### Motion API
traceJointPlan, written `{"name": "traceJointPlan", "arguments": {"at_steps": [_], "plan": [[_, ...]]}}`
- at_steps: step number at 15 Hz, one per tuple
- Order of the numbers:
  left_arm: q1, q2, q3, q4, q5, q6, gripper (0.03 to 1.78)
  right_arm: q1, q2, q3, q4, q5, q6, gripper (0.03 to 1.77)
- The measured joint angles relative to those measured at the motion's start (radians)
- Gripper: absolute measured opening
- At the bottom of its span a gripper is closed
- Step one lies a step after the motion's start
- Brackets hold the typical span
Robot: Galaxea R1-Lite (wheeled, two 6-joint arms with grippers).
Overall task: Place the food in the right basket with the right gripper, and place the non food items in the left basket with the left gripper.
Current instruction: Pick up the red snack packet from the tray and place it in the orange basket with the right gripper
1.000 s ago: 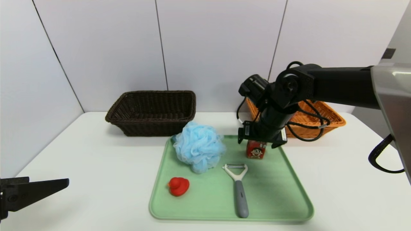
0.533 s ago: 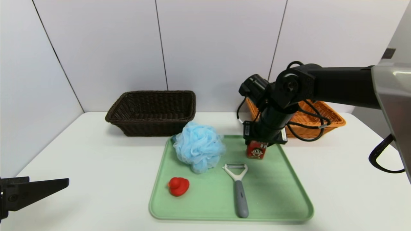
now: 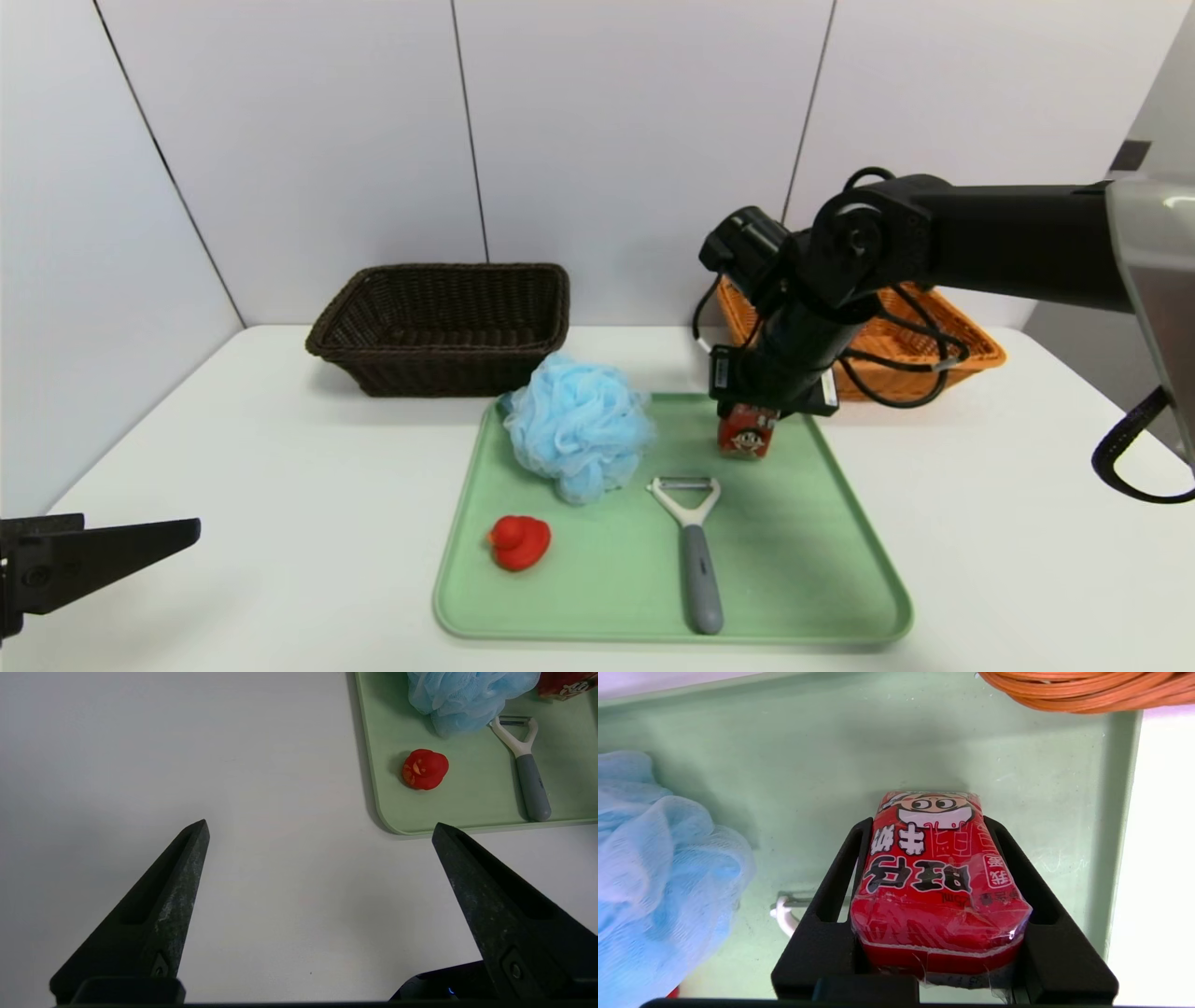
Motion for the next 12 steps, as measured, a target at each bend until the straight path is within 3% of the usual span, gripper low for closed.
{"name": "traceJointPlan", "arguments": {"at_steps": [2, 7, 9, 12], "plan": [[0.000, 0.000, 0.002, 0.000, 0.000, 0.000, 1.69, 0.001, -0.032, 0.000, 0.000, 0.028, 0.000, 0.75], [0.000, 0.000, 0.004, 0.000, 0.000, 0.000, 1.69, 0.007, -0.192, 0.000, -0.033, 0.172, -0.006, 0.75], [0.000, 0.001, 0.004, 0.000, 0.000, 0.000, 1.69, -0.027, -0.260, -0.001, -0.153, 0.184, -0.028, 0.75], [-0.001, 0.004, 0.004, 0.000, 0.000, 0.000, 1.69, -0.138, -0.317, -0.002, -0.305, 0.170, -0.098, 0.75]]}}
